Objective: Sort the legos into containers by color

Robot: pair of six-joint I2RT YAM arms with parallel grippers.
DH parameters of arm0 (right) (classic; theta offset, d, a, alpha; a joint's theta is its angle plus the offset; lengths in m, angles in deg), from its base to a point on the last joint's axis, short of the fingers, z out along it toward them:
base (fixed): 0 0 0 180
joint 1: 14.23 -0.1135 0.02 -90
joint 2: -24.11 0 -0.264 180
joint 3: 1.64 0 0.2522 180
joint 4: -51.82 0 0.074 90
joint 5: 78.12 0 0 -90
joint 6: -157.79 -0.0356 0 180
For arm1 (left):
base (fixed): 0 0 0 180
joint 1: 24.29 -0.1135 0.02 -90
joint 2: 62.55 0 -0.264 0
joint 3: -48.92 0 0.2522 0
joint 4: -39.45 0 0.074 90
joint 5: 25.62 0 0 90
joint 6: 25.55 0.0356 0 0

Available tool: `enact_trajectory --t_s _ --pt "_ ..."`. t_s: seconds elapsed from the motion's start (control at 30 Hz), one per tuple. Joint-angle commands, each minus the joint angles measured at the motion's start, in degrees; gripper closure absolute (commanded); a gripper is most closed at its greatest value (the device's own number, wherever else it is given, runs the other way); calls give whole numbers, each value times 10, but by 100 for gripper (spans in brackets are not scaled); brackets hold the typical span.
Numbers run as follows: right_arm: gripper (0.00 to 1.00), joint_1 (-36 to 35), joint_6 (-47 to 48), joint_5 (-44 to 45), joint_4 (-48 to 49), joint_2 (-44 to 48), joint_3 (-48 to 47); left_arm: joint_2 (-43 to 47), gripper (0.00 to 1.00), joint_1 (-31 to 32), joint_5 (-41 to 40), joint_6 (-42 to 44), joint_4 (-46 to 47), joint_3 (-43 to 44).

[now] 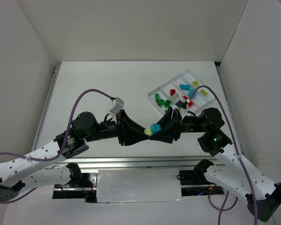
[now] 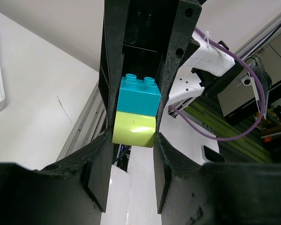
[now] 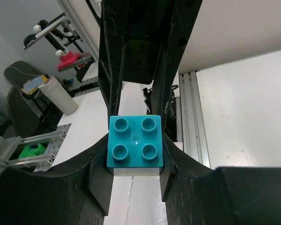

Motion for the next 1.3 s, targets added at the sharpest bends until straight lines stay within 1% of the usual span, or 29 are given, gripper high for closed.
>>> enact_trajectory --t_s 0.0,0.03,0.07,0.1,0.13,0.17,0.2,0.23,0.27,0.33,0.37,0.43,0.6,0.7,0.8,0.87,1.0,1.1,1.17,1.2,1.27 --pt "100 3 0 3 21 -8 -23 3 57 6 29 2 43 8" --pt "100 2 2 2 19 -9 -23 1 58 6 30 2 45 9" --pt "100 3 2 2 19 -9 -23 1 62 6 32 2 50 9" --pt "100 3 1 0 19 -10 -23 0 68 6 34 3 53 8" --pt "96 2 0 -5 21 -10 -22 -1 81 6 37 4 55 9" --pt "93 2 -2 -10 22 -11 -22 -2 84 6 39 5 58 9" --pt "90 4 -3 -14 24 -13 -21 -3 91 6 41 7 60 9" --pt "79 2 -6 -24 27 -14 -20 -3 100 6 44 8 61 9" --pt "70 3 -6 -29 27 -14 -19 -3 100 5 43 9 62 8" --pt "55 3 -8 -43 30 -14 -18 -2 100 6 45 14 64 7" --pt "18 3 -7 -50 29 -12 -18 2 100 6 45 16 66 4" --pt "1 2 -5 -50 15 -10 -21 4 100 6 50 21 68 1" --pt "0 5 4 -15 -5 17 -18 8 100 6 56 37 49 2" --pt "0 6 11 -14 -14 24 -26 11 100 6 49 37 46 -3" --pt "0 9 43 14 -61 37 -37 9 100 6 49 45 31 -4" --pt "0 14 54 22 -75 51 -41 7 100 6 46 48 17 -4" --pt "0 15 100 66 -130 65 -63 5 100 6 50 50 9 -10" --pt "1 14 105 71 -131 70 -63 3 100 6 68 49 18 -12" --pt "7 14 105 60 -131 67 -66 -1 100 6 76 49 23 -14" --pt "15 15 105 57 -131 64 -66 -2 100 6 76 49 24 -13" --pt "23 15 105 37 -129 55 -68 -3 100 6 78 48 27 -13"
